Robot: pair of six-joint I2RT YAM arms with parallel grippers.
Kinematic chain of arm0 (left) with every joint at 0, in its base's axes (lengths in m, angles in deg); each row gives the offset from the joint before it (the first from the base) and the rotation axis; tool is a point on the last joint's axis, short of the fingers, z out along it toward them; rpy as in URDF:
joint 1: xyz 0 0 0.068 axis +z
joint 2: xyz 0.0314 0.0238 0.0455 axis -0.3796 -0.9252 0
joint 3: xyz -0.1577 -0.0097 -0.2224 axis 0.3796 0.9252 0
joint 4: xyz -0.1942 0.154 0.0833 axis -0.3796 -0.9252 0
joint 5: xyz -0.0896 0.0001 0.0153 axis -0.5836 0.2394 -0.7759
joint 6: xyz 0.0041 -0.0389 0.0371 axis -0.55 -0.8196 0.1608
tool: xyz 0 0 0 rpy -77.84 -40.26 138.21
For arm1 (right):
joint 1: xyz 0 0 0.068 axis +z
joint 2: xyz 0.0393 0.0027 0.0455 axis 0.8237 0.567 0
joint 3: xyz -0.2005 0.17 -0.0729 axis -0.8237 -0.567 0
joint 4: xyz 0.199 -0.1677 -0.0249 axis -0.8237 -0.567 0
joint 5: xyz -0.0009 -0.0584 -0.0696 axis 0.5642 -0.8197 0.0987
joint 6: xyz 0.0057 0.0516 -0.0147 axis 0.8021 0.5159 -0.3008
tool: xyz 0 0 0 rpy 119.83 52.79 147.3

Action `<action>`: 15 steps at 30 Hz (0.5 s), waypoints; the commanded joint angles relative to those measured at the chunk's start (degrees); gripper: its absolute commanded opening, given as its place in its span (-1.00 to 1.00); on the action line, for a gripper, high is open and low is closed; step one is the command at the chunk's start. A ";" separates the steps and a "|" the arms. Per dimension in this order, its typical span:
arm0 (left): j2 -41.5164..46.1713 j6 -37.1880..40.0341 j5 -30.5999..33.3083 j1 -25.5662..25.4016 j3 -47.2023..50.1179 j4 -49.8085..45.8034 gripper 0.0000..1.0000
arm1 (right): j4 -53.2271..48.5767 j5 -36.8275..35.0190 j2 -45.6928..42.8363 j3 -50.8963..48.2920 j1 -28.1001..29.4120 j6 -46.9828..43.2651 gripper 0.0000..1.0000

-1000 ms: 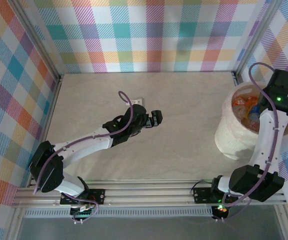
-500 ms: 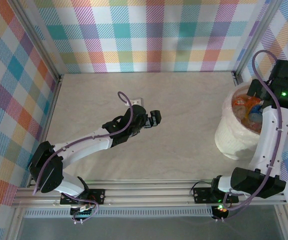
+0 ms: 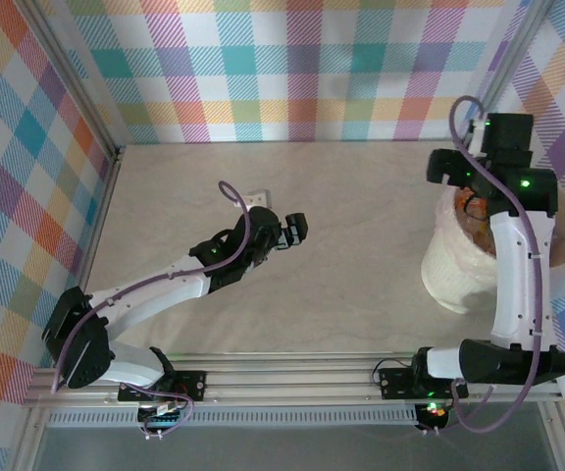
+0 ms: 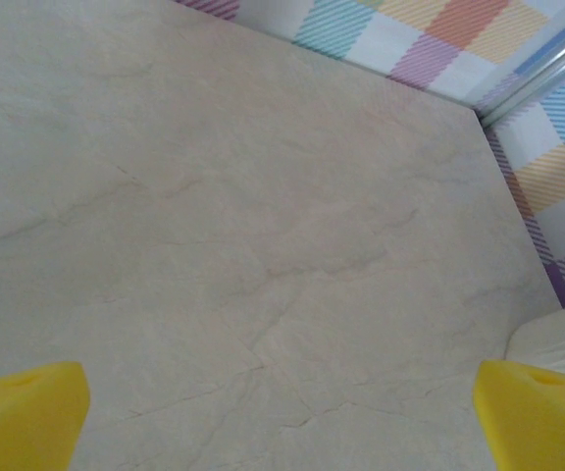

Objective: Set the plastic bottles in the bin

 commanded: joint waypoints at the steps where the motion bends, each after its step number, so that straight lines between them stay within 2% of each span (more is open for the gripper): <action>1: 3.63 0.73 5.14 0.45 0.99 -1.74 1.00 | 4.62 4.60 -1.81 -1.32 5.80 2.36 0.99; 4: 6.85 1.63 10.40 0.79 1.66 -3.95 1.00 | 13.25 10.41 -4.21 -7.61 11.00 2.86 0.99; 8: 11.37 1.82 19.69 2.44 3.31 -9.17 1.00 | 28.55 21.26 -8.07 -20.52 14.44 6.39 0.99; 12: 15.94 2.80 29.47 5.38 5.10 -17.06 1.00 | 38.86 21.72 -10.51 -32.30 15.37 9.88 0.99; 15: 19.66 4.23 34.61 9.39 8.20 -19.86 1.00 | 41.41 20.74 -10.39 -38.59 15.35 9.19 0.99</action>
